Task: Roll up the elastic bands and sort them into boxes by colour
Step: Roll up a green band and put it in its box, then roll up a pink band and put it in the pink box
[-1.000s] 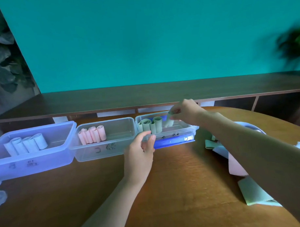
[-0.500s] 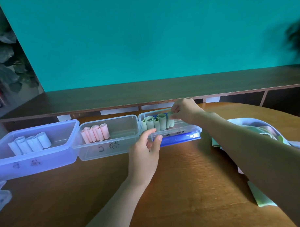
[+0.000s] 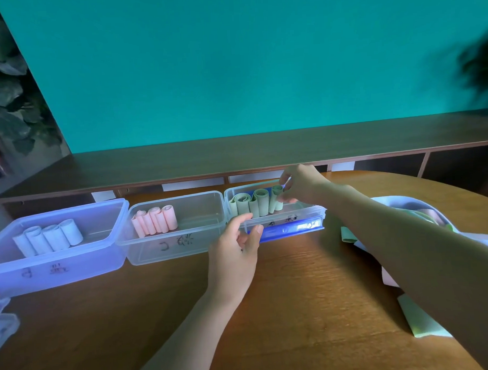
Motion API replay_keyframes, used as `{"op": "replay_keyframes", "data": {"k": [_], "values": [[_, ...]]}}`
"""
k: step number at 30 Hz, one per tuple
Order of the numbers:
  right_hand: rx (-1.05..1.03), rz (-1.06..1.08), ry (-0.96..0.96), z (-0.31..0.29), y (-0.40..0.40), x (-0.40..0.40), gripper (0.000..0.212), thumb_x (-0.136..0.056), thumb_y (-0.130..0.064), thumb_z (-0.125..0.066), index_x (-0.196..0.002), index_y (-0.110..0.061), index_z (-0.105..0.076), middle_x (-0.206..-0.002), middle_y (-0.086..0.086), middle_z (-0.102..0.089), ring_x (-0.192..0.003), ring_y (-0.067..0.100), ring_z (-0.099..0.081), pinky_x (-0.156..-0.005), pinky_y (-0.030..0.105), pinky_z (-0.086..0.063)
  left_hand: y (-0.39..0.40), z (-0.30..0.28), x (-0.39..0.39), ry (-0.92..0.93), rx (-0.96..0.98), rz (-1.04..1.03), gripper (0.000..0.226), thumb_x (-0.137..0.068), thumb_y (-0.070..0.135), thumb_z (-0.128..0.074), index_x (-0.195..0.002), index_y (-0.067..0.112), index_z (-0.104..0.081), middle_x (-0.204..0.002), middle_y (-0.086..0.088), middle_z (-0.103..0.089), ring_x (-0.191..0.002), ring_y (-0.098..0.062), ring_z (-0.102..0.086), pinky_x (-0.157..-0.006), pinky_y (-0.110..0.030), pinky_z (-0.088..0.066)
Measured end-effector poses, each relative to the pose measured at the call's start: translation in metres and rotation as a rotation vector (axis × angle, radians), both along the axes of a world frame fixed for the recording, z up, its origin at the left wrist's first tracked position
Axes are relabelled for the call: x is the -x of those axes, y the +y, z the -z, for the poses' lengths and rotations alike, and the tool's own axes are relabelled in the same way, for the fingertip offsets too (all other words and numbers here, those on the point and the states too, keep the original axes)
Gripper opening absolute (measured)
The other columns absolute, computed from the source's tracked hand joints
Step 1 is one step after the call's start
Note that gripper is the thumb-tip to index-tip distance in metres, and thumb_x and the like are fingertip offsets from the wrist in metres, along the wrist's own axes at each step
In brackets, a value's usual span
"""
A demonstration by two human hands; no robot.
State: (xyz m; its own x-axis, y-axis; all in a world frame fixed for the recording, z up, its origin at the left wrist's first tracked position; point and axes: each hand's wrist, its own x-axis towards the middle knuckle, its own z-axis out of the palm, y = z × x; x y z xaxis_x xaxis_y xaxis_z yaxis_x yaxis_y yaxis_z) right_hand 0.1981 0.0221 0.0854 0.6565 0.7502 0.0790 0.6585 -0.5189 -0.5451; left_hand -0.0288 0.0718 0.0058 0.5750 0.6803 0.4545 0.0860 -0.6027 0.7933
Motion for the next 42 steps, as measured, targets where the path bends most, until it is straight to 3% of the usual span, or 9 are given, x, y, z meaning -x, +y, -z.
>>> {"op": "replay_keyframes", "data": {"k": [7, 14, 20, 25, 29, 33, 36, 38, 42], "values": [[0.018, 0.026, -0.035, -0.002, -0.002, 0.002, 0.033, -0.080, -0.015, -0.085, -0.108, -0.005, -0.071, -0.096, 0.008, -0.072, -0.087, 0.022, -0.072, -0.085, 0.037, -0.061, 0.001, 0.001, 0.000, 0.004, 0.010, 0.006, 0.054, -0.087, 0.058, -0.050, -0.134, 0.033, -0.058, -0.093, 0.011, -0.072, -0.086, -0.011, -0.069, -0.060, -0.018, -0.057], [0.014, 0.036, -0.043, -0.008, -0.011, -0.001, 0.031, -0.083, -0.007, -0.082, -0.111, -0.002, -0.071, -0.105, 0.013, -0.072, -0.094, 0.027, -0.071, -0.091, 0.040, -0.059, 0.002, 0.002, 0.000, 0.007, -0.001, -0.001, 0.054, -0.088, 0.057, -0.052, -0.136, 0.033, -0.057, -0.093, 0.013, -0.072, -0.085, -0.010, -0.069, -0.061, -0.022, -0.059], [-0.104, 0.041, -0.043, -0.016, -0.041, 0.004, 0.033, -0.082, -0.012, -0.083, -0.113, -0.004, -0.073, -0.093, 0.009, -0.077, -0.079, 0.021, -0.075, -0.079, 0.034, -0.062, -0.005, -0.001, 0.003, -0.049, -0.063, -0.026, 0.048, -0.091, 0.047, -0.059, -0.138, 0.034, -0.055, -0.086, 0.016, -0.071, -0.081, -0.001, -0.068, -0.058, -0.017, -0.057], [-0.271, 0.061, -0.066, -0.022, -0.098, 0.033, 0.024, -0.085, -0.022, -0.081, -0.105, -0.011, -0.073, -0.080, -0.001, -0.074, -0.059, 0.004, -0.064, -0.056, 0.014, -0.052, -0.025, -0.001, 0.011, -0.087, -0.133, -0.032, 0.045, -0.093, 0.042, -0.062, -0.135, 0.028, -0.060, -0.082, 0.013, -0.071, -0.077, 0.001, -0.068, -0.066, -0.013, -0.056], [-0.270, 0.105, -0.100, -0.021, -0.154, 0.059, 0.015, -0.088, -0.029, -0.078, -0.096, -0.019, -0.073, -0.075, -0.010, -0.070, -0.062, -0.001, -0.063, -0.055, 0.007, -0.044, -0.060, -0.006, 0.009, -0.088, 0.030, 0.071, 0.037, -0.094, 0.038, -0.066, -0.130, 0.030, -0.062, -0.091, 0.011, -0.072, -0.080, -0.004, -0.068, -0.070, -0.033, -0.061], [-0.245, 0.167, -0.108, -0.013, -0.208, 0.074, 0.017, -0.085, -0.034, -0.080, -0.096, -0.021, -0.077, -0.082, -0.009, -0.073, -0.076, 0.009, -0.069, -0.069, 0.021, -0.053, -0.102, -0.013, -0.007, -0.023, 0.094, 0.148, 0.026, -0.090, 0.041, -0.069, -0.115, 0.035, -0.067, -0.082, 0.009, -0.071, -0.071, -0.006, -0.068, -0.070, -0.042, -0.061], [-0.235, 0.194, -0.101, -0.005, -0.243, 0.083, 0.011, -0.088, -0.025, -0.078, -0.096, -0.018, -0.077, -0.083, -0.007, -0.073, -0.075, 0.008, -0.067, -0.068, 0.013, -0.049, -0.135, -0.016, -0.020, 0.039, 0.108, 0.223, 0.029, -0.089, 0.039, -0.072, -0.117, 0.032, -0.069, -0.094, 0.012, -0.072, -0.085, -0.003, -0.067, -0.080, -0.035, -0.060], [-0.194, 0.212, -0.142, 0.002, -0.263, 0.088, 0.010, -0.090, -0.020, -0.074, -0.100, -0.019, -0.077, -0.088, -0.006, -0.072, -0.076, 0.005, -0.063, -0.079, 0.018, -0.050, -0.154, -0.018, -0.027, 0.114, 0.135, 0.263, 0.029, -0.090, 0.036, -0.072, -0.118, 0.030, -0.069, -0.099, 0.011, -0.070, -0.091, -0.004, -0.065, -0.087, -0.026, -0.054], [-0.164, 0.191, -0.131, 0.013, -0.289, 0.091, 0.015, -0.090, -0.023, -0.074, -0.104, -0.020, -0.077, -0.096, -0.003, -0.074, -0.083, 0.007, -0.060, -0.073, 0.016, -0.044, -0.174, -0.026, -0.042, 0.232, 0.184, 0.277, 0.024, -0.095, 0.032, -0.063, -0.118, 0.033, -0.067, -0.103, 0.011, -0.070, -0.097, -0.011, -0.065, -0.076, -0.024, -0.049]]}}
